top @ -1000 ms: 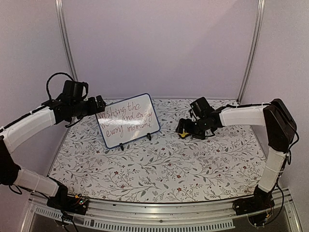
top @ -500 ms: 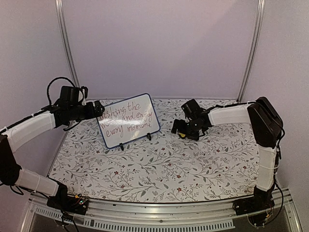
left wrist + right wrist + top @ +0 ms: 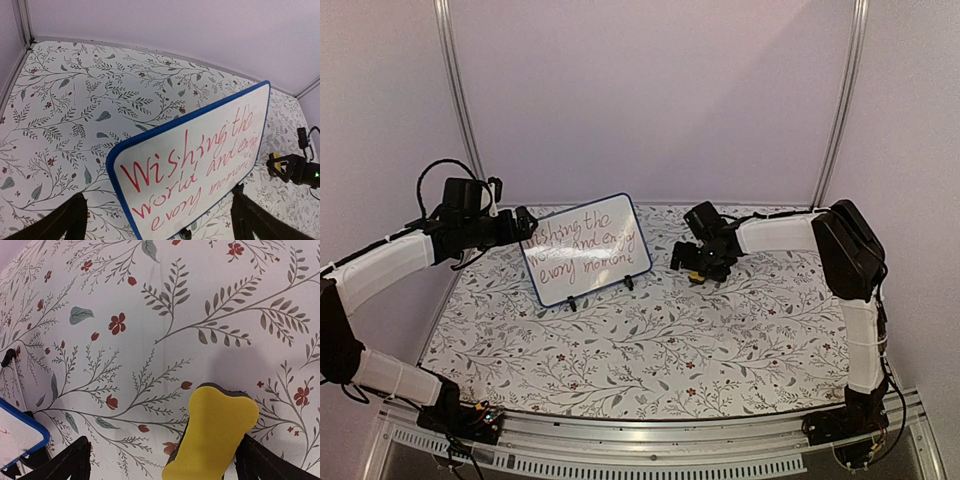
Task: Erase the whiteboard
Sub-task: Pick up the whiteboard eraser from the center of the board.
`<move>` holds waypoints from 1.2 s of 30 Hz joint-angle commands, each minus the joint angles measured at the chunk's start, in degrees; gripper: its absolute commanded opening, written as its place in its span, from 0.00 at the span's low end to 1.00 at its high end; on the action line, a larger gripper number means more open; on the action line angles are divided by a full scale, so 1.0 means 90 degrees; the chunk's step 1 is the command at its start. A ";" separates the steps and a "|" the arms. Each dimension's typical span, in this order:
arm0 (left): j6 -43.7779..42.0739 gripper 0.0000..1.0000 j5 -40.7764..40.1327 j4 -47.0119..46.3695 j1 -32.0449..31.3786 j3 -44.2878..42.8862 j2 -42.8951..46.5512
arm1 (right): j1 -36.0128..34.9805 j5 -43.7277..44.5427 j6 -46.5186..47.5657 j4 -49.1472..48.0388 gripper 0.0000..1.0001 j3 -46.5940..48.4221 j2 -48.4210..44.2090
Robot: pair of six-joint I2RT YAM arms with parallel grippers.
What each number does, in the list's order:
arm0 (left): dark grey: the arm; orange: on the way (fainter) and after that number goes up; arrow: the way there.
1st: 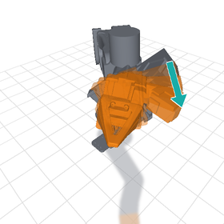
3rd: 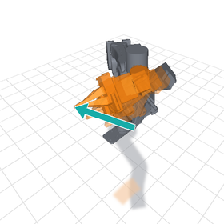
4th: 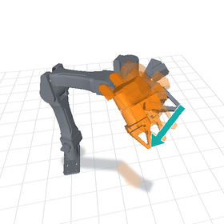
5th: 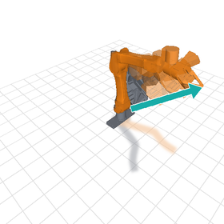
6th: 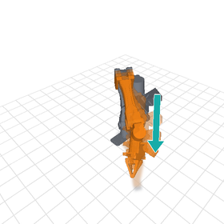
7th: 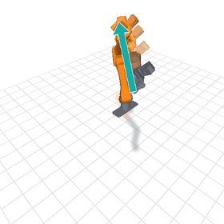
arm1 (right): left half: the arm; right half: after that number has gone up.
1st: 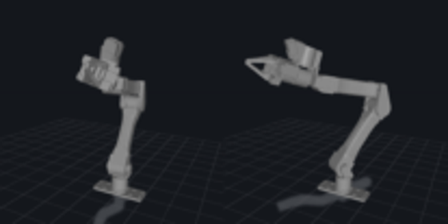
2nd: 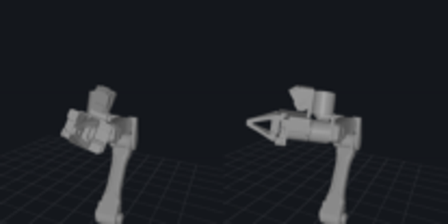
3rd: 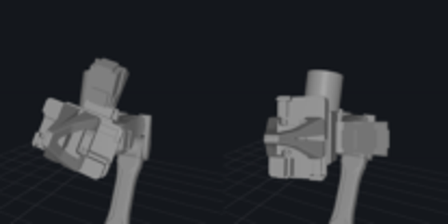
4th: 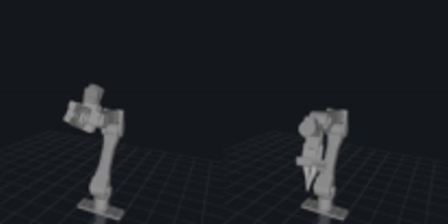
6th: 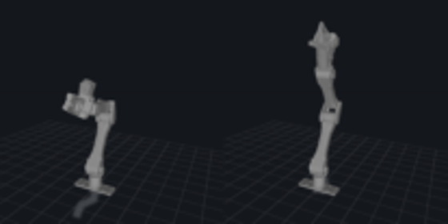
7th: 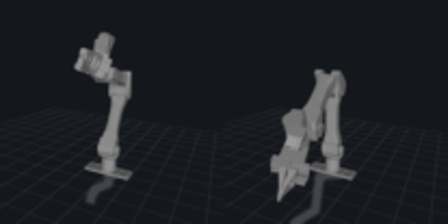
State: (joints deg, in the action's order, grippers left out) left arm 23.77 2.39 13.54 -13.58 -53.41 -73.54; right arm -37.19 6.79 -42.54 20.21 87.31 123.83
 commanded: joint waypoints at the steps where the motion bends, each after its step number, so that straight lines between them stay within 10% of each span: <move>1: -0.0008 1.00 0.0059 -0.0146 0.0075 0.0075 0.0026 | -0.0038 0.0531 0.0142 0.0358 0.98 0.0147 0.0292; 36: 0.0048 1.00 0.0055 -0.0130 0.0076 0.0085 0.0036 | -0.0038 0.0594 0.1759 0.0138 0.43 -0.0223 0.0183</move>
State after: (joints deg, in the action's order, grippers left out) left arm 24.05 2.42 13.54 -13.56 -53.39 -73.54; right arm -37.19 13.21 -26.46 18.85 87.31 126.06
